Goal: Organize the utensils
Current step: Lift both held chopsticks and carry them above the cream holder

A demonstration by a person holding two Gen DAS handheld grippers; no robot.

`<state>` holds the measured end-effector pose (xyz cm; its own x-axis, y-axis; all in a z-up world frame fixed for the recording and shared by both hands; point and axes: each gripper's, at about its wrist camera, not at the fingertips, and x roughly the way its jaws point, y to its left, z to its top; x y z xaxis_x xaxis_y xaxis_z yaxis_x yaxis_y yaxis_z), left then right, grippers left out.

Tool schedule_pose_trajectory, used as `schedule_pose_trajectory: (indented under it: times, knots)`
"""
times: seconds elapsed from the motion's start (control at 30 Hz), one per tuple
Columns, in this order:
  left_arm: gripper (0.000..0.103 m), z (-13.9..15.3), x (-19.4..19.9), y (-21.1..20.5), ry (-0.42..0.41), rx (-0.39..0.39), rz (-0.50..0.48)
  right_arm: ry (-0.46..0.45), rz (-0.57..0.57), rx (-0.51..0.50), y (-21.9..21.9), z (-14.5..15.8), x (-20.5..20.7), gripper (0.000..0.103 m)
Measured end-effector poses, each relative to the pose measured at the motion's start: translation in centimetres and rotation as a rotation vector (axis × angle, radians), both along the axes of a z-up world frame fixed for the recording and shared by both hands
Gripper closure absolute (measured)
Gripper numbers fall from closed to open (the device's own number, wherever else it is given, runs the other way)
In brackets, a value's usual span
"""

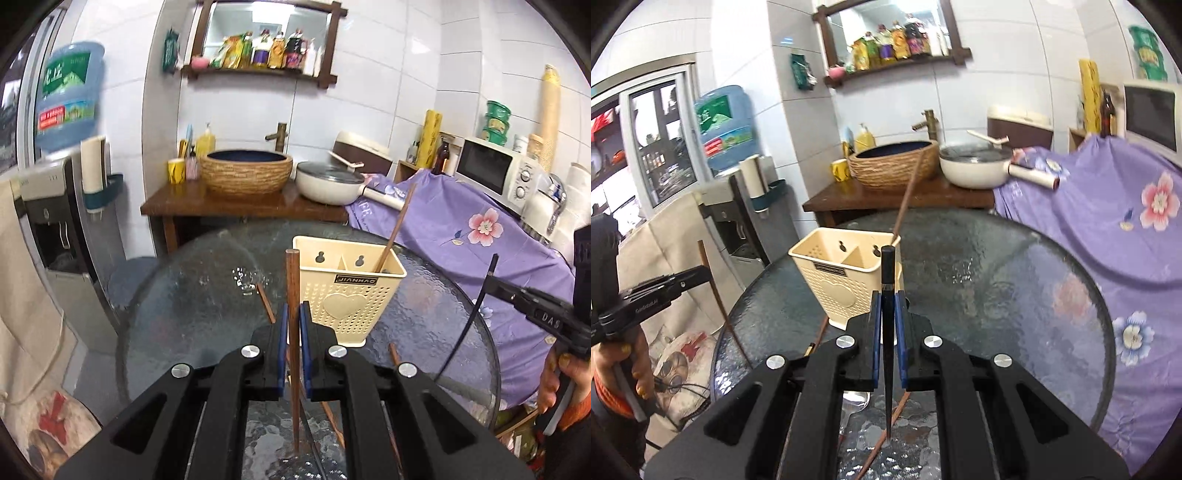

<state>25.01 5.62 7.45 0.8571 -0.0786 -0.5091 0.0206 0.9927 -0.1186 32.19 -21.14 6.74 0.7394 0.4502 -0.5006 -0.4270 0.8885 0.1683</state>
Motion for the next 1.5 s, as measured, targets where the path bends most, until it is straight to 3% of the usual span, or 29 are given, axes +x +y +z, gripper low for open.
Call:
schedule_pose_trajectory:
  times: [0.43, 0.7, 0.9, 1.07, 1.33, 1.5]
  knots:
    - [0.096, 5.7, 0.2, -0.7, -0.078, 0.007, -0.024, -0.102, 0.058, -0.022, 2.0, 6.7, -1.1, 0.095]
    - [0.096, 12.9, 3.9, -1.0, -0.173, -0.053, -0.005, -0.196, 0.040, 0.033, 4.6, 14.3, 1.6, 0.095]
    - [0.096, 15.0, 8.3, -1.5, -0.194, -0.081, 0.032, -0.237, 0.006, 0.031, 6.9, 16.8, 4.5, 0.095]
    - [0.096, 13.4, 11.1, -1.7, -0.185, -0.091, 0.046, -0.217, -0.017, 0.025, 7.8, 15.7, 7.1, 0.095]
    - [0.096, 7.0, 13.9, -1.6, -0.079, -0.083, 0.043, -0.119, -0.042, 0.012, 8.1, 8.6, 10.3, 0.095]
    - [0.096, 4.3, 14.6, -1.6, -0.030, -0.078, 0.037, -0.074, -0.040, 0.006, 8.2, 5.7, 11.1, 0.095]
